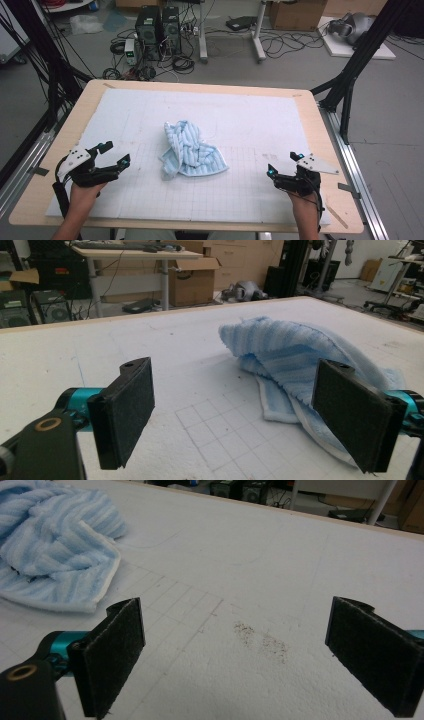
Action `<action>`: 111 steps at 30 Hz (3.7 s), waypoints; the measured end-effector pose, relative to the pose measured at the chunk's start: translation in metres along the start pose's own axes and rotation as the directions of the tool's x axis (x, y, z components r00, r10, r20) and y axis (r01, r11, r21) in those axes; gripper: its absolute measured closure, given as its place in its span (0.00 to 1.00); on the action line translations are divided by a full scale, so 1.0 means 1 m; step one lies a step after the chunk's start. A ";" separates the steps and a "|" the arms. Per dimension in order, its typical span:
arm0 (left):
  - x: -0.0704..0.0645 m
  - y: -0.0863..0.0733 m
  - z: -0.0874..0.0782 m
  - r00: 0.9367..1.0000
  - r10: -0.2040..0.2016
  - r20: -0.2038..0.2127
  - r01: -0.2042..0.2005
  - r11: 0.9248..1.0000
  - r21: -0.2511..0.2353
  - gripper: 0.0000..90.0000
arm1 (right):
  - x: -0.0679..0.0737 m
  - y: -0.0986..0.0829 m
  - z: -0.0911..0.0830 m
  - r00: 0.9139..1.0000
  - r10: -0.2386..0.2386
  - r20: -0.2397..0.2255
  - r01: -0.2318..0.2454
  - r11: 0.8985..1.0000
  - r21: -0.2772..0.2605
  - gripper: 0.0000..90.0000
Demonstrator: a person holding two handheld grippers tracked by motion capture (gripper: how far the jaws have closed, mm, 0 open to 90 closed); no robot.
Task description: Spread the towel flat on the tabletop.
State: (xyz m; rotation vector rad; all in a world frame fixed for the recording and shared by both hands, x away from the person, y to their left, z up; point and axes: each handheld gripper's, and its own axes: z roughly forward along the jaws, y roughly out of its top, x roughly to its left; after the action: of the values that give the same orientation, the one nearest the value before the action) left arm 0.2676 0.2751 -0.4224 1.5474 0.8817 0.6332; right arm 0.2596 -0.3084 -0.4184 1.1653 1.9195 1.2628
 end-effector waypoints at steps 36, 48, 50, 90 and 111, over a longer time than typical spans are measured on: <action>-0.025 0.013 0.015 0.998 0.026 0.054 -0.028 0.999 0.042 0.19 | 0.022 0.003 0.022 0.993 -0.008 -0.117 0.014 0.999 0.051 0.09; -0.061 0.022 0.054 0.969 0.040 0.246 -0.069 0.991 0.112 0.26 | 0.024 0.002 0.022 0.992 -0.006 -0.122 0.013 0.998 0.057 0.09; -0.069 0.022 0.064 0.959 0.045 0.278 -0.086 0.987 0.138 0.27 | 0.023 0.002 0.023 0.992 -0.010 -0.123 0.017 0.998 0.054 0.09; -0.028 0.018 0.070 0.989 0.031 0.141 -0.057 0.982 0.179 0.90 | 0.068 0.025 0.066 0.948 -0.050 -0.313 0.085 0.991 0.099 0.26; -0.004 0.022 0.061 0.995 0.029 0.097 -0.042 0.989 0.139 0.91 | 0.124 0.031 0.136 0.917 -0.106 -0.385 0.239 0.917 0.319 0.89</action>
State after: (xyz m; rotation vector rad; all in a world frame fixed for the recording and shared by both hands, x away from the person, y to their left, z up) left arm 0.3186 0.2366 -0.4103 1.7087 0.8435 0.5275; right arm 0.3230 -0.1341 -0.4432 0.9411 2.5546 1.1130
